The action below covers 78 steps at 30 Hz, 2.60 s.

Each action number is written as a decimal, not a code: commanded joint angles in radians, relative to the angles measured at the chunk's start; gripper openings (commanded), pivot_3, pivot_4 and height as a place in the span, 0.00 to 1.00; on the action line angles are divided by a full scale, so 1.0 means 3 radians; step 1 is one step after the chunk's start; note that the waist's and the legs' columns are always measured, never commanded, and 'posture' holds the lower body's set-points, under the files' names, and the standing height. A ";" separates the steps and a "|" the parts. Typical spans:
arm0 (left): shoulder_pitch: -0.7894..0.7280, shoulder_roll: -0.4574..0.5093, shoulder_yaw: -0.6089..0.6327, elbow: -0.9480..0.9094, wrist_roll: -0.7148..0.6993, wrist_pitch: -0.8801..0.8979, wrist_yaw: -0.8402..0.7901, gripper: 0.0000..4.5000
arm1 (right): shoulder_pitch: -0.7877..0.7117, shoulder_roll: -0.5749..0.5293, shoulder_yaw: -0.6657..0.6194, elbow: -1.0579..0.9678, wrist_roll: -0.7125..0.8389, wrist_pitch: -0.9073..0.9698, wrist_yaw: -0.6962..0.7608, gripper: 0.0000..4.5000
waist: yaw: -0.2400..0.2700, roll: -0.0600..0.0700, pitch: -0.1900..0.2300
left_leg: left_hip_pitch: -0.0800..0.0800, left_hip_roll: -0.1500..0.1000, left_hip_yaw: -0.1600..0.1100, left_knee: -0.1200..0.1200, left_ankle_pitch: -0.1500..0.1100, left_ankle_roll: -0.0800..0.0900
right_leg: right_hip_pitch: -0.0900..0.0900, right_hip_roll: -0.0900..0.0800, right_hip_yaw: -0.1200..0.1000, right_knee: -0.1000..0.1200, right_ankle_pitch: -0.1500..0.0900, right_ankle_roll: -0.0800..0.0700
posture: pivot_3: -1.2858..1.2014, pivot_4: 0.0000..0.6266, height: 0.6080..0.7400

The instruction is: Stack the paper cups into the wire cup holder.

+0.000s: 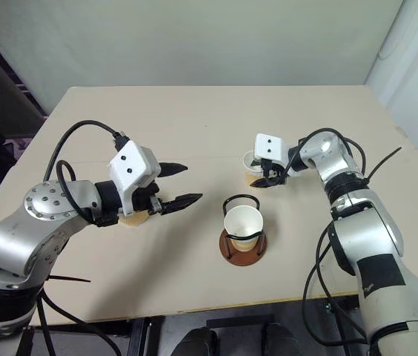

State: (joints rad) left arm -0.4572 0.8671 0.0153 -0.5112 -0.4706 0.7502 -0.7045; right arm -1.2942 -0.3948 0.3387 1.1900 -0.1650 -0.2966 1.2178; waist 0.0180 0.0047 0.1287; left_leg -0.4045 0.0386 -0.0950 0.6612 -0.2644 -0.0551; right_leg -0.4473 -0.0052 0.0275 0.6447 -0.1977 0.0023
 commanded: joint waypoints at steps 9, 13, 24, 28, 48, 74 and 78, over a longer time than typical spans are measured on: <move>0.0165 0.0181 0.0547 -0.0203 -0.0304 -0.0058 -0.0281 0.79 | -0.0204 -0.0239 -0.0416 -0.0326 0.0361 -0.0043 0.0637 0.00 | 0.0004 0.0000 0.0000 | 0.0004 0.0000 0.0000 0.0002 -0.0006 0.0012 | 0.0001 -0.0002 0.0000 0.0007 0.0005 0.0000 | 0.52 0.24 1.00; 0.0439 0.0409 0.1209 -0.0220 -0.0774 -0.0067 -0.0822 0.79 | -0.0181 -0.0573 -0.0733 -0.1280 0.1050 0.0670 0.1251 0.00 | -0.0001 0.0000 0.0000 | 0.0003 0.0000 -0.0001 -0.0003 0.0002 -0.0001 | -0.0002 0.0001 0.0000 0.0006 0.0004 -0.0002 | 0.52 0.24 1.00; 0.0895 0.0735 0.1264 -0.0059 -0.0656 -0.0323 -0.1264 0.79 | 0.0780 -0.1307 -0.0765 -0.3790 0.2454 0.2339 0.1204 0.00 | -0.0031 -0.0002 -0.0001 | 0.0031 0.0004 -0.0002 0.0004 0.0010 -0.0007 | 0.0031 0.0009 0.0005 0.0005 -0.0025 -0.0030 | 0.52 0.24 1.00; 0.0763 0.0720 0.1097 -0.0016 -0.0632 -0.0337 -0.1204 0.79 | 0.0892 -0.1215 -0.0739 -0.4018 0.2461 0.2458 0.1114 0.00 | -0.0048 -0.0002 -0.0001 | 0.0042 0.0004 -0.0004 0.0000 -0.0004 0.0032 | 0.0033 0.0009 0.0005 0.0010 -0.0015 -0.0046 | 0.52 0.24 1.00; 0.0891 0.0756 0.1160 -0.0169 -0.0729 -0.0251 -0.1019 0.79 | 0.1295 -0.1137 -0.0322 -0.4025 0.2003 0.2247 0.1322 0.14 | -0.0058 -0.0003 -0.0002 | 0.0046 0.0003 -0.0003 -0.0004 0.0004 0.0037 | 0.0041 0.0010 0.0004 0.0004 -0.0014 -0.0049 | 0.52 0.24 1.00; 0.1230 0.1446 0.1043 0.0918 0.0587 -0.1151 -0.1495 0.79 | 0.1198 -0.0830 -0.0990 -0.3953 0.2463 0.2741 0.0636 0.99 | -0.0046 -0.0006 -0.0005 | 0.0032 0.0003 -0.0006 -0.0023 0.0000 0.0032 | 0.0016 0.0008 0.0005 0.0006 -0.0020 -0.0058 | 0.52 0.24 1.00; 0.1067 0.1421 0.0741 0.1128 0.0818 -0.1291 -0.1428 0.79 | 0.1304 -0.0887 -0.1027 -0.4115 0.2508 0.2787 0.0622 0.99 | -0.0046 -0.0006 -0.0005 | 0.0031 0.0003 -0.0008 -0.0023 -0.0002 0.0030 | 0.0015 0.0008 0.0003 0.0006 -0.0020 -0.0058 | 0.52 0.24 1.00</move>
State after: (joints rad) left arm -0.1099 1.2853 0.2462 -0.1861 -0.2505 0.3890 -1.1456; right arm -0.9046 -0.6445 0.0618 -0.0042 0.5627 0.5333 1.4131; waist 0.0042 0.0028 0.1273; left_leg -0.3951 0.0396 -0.0975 0.6543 -0.2652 -0.0463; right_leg -0.4430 -0.0027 0.0284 0.6465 -0.2035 -0.0151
